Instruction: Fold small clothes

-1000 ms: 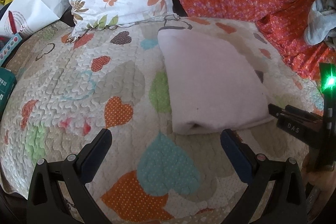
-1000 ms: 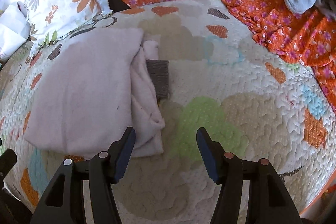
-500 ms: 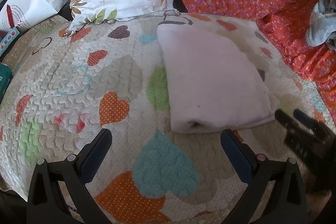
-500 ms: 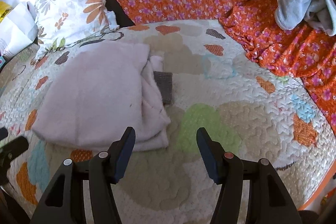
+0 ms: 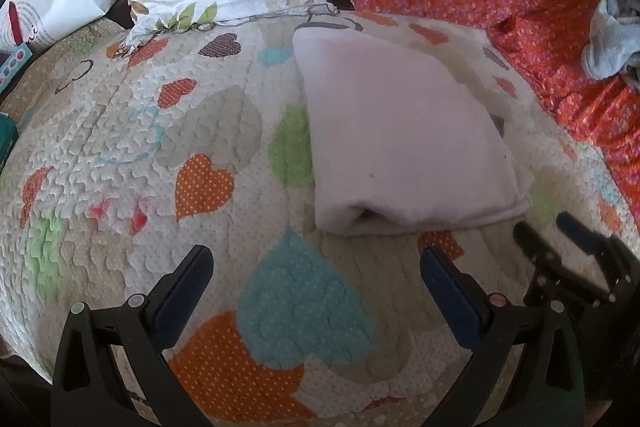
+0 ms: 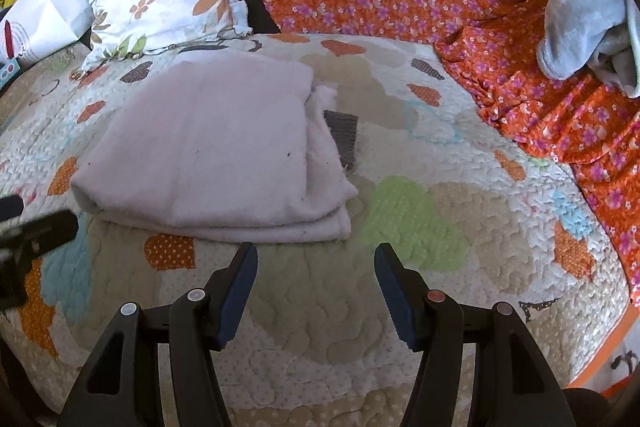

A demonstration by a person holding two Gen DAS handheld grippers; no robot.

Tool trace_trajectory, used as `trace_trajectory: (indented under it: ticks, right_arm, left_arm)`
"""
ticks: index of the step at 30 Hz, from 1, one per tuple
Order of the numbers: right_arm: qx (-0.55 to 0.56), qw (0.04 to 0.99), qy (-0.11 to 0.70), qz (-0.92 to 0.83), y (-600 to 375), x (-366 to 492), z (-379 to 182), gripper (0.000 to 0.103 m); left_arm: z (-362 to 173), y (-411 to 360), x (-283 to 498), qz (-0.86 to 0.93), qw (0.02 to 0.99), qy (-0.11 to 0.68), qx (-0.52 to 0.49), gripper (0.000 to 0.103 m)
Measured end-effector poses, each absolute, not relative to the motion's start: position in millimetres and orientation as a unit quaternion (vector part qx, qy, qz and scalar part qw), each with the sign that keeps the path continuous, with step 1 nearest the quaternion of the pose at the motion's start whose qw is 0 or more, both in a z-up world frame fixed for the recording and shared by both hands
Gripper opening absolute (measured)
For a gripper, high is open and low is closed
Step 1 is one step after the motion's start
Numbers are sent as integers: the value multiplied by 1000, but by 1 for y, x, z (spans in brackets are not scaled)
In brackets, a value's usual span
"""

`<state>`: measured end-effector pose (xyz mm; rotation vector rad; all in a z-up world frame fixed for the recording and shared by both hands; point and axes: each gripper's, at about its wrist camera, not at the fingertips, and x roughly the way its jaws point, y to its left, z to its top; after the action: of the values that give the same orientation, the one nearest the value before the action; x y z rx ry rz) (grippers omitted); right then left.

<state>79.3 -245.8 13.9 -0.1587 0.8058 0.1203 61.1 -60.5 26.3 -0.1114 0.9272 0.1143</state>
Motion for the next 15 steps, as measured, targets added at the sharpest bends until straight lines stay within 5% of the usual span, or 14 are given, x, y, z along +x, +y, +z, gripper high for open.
trace_trajectory:
  ticks: [15]
  right_arm:
    - [-55,915,397,41,-258,87,14,66]
  left_arm:
    - [18,-71,54,47,885,461,-56,103]
